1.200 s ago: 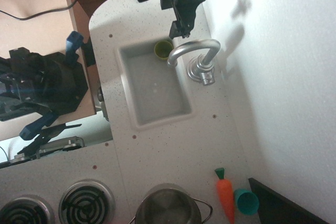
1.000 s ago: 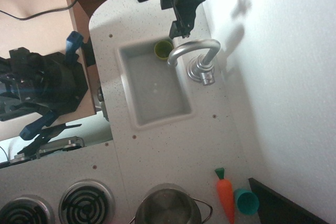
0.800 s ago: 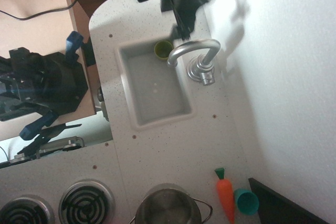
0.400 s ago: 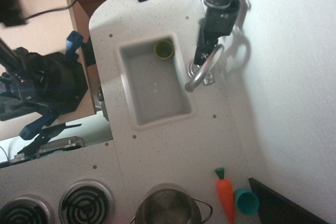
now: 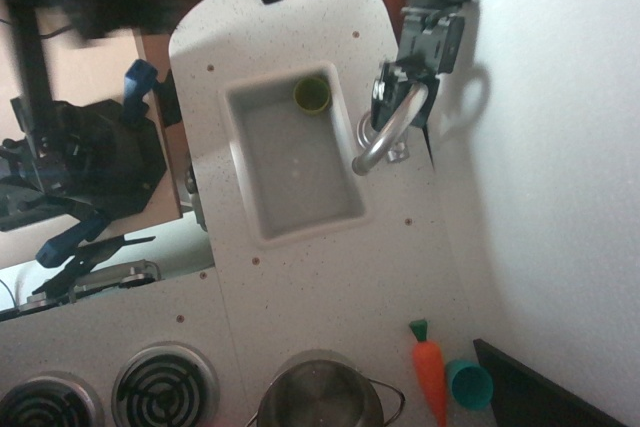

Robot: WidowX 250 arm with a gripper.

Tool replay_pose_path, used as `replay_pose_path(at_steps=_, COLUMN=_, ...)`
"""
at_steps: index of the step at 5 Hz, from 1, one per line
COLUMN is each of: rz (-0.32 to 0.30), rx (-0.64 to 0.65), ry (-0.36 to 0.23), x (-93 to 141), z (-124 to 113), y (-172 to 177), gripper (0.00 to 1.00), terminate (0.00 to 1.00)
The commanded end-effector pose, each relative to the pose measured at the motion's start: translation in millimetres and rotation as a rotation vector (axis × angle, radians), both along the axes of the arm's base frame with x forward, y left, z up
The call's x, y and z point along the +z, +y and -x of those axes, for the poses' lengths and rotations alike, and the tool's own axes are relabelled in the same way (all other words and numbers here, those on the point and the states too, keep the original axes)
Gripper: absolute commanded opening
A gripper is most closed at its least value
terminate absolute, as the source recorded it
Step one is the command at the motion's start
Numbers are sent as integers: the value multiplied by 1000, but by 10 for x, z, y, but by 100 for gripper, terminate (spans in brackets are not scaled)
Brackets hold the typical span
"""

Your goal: Turn faucet right

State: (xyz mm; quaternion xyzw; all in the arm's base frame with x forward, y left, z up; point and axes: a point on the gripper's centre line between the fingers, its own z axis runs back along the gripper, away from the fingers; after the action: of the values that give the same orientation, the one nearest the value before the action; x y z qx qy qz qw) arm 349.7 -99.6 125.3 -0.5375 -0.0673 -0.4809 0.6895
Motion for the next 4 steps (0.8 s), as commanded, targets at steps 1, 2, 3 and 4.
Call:
replay_pose_path(at_steps=1, rz=202, rx=-65, ry=251, x=17, z=138, y=-49, gripper=100, terminate=0)
replay_pose_path(at_steps=2, rz=42, rx=205, ry=506, x=-75, z=334, y=111, gripper=100, terminate=0)
replay_pose_path(at_steps=3, rz=71, rx=366, ry=754, x=-32, z=393, y=189, gripper=100, terminate=0)
replay_pose_path(at_steps=4, rz=-33, rx=658, ry=767, x=32, z=531, y=266, gripper=100, terminate=0)
